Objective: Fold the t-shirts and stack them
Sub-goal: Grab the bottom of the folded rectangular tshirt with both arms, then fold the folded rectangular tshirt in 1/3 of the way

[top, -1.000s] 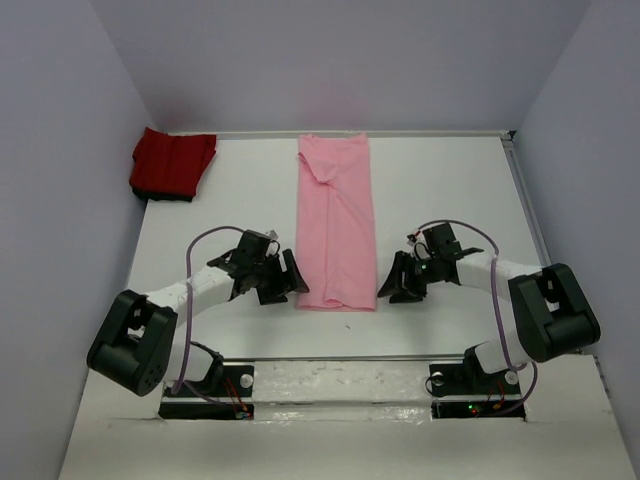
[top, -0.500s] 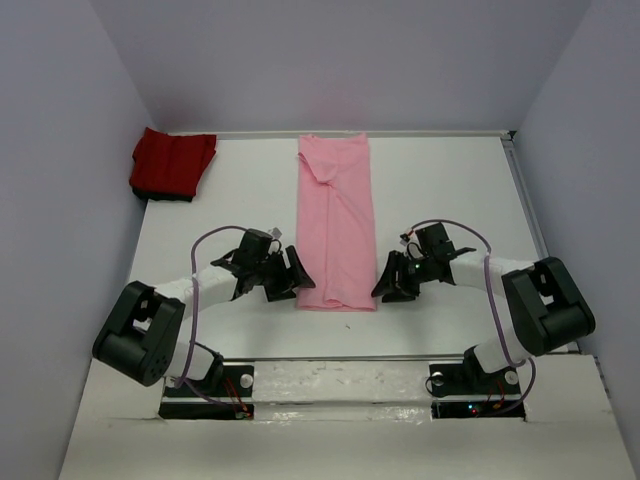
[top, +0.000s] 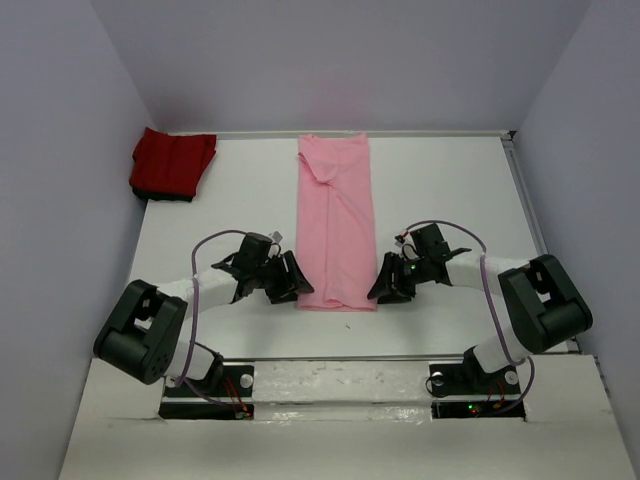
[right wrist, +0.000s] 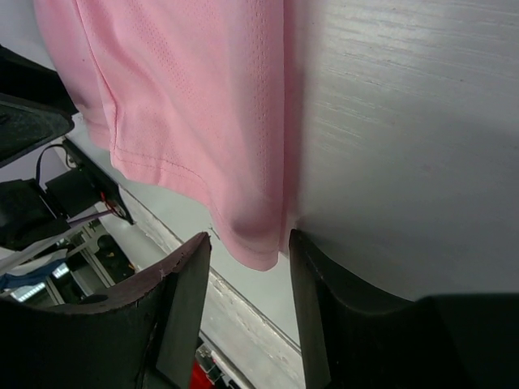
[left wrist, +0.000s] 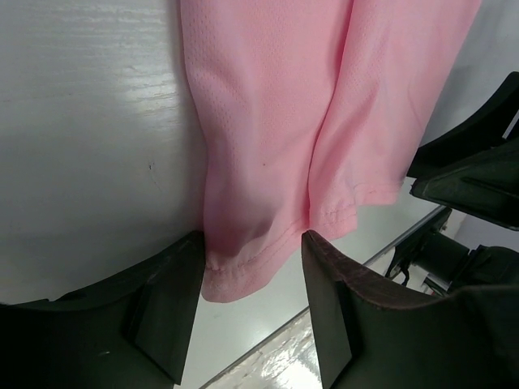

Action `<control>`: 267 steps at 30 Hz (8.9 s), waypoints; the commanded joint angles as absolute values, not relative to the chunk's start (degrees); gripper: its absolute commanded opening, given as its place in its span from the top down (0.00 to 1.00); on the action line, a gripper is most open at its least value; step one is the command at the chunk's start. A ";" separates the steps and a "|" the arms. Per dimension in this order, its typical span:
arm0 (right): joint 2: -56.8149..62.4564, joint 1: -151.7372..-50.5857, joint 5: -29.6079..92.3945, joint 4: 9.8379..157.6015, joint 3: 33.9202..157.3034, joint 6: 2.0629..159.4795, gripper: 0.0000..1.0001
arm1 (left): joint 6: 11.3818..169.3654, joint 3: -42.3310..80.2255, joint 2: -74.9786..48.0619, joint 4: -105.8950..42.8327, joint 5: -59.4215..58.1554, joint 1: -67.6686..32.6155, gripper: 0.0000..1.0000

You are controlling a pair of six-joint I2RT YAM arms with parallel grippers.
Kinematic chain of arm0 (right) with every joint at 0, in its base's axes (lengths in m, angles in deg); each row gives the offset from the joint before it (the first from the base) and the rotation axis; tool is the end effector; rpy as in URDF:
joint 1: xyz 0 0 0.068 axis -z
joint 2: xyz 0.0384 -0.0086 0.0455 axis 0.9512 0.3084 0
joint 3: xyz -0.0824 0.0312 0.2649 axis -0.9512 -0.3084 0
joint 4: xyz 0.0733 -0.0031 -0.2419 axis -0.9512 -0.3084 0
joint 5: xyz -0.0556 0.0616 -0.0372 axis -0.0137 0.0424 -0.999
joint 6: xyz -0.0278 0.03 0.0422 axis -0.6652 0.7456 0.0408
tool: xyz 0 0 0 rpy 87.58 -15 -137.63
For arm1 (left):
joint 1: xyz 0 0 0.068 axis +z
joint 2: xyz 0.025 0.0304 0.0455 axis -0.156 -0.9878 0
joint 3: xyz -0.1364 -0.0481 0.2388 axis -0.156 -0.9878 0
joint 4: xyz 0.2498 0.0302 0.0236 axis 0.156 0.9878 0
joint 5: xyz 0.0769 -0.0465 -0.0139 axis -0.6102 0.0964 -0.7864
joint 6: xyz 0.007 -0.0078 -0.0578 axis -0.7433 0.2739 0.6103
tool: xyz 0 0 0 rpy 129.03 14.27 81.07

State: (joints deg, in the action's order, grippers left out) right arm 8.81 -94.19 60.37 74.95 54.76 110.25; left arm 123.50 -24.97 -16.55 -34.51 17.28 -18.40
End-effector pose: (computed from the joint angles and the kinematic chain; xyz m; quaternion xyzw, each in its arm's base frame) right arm 0.2212 0.1175 0.1387 0.0369 0.9230 0.3793 0.0541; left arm 0.2063 -0.1280 0.1563 -0.0503 0.9031 -0.3878 0.1772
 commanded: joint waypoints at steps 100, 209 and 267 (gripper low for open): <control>10.07 -96.82 56.71 66.21 62.87 108.06 1.00 | 120.45 -22.02 -15.13 -26.62 16.07 -20.29 0.69; 15.25 -96.82 54.51 57.77 76.05 105.25 1.00 | 121.60 -20.96 -15.84 -20.02 24.24 -17.48 0.61; 14.90 -96.82 54.87 57.68 75.70 105.16 1.00 | 123.44 -22.55 -18.20 -24.77 22.75 -17.92 0.89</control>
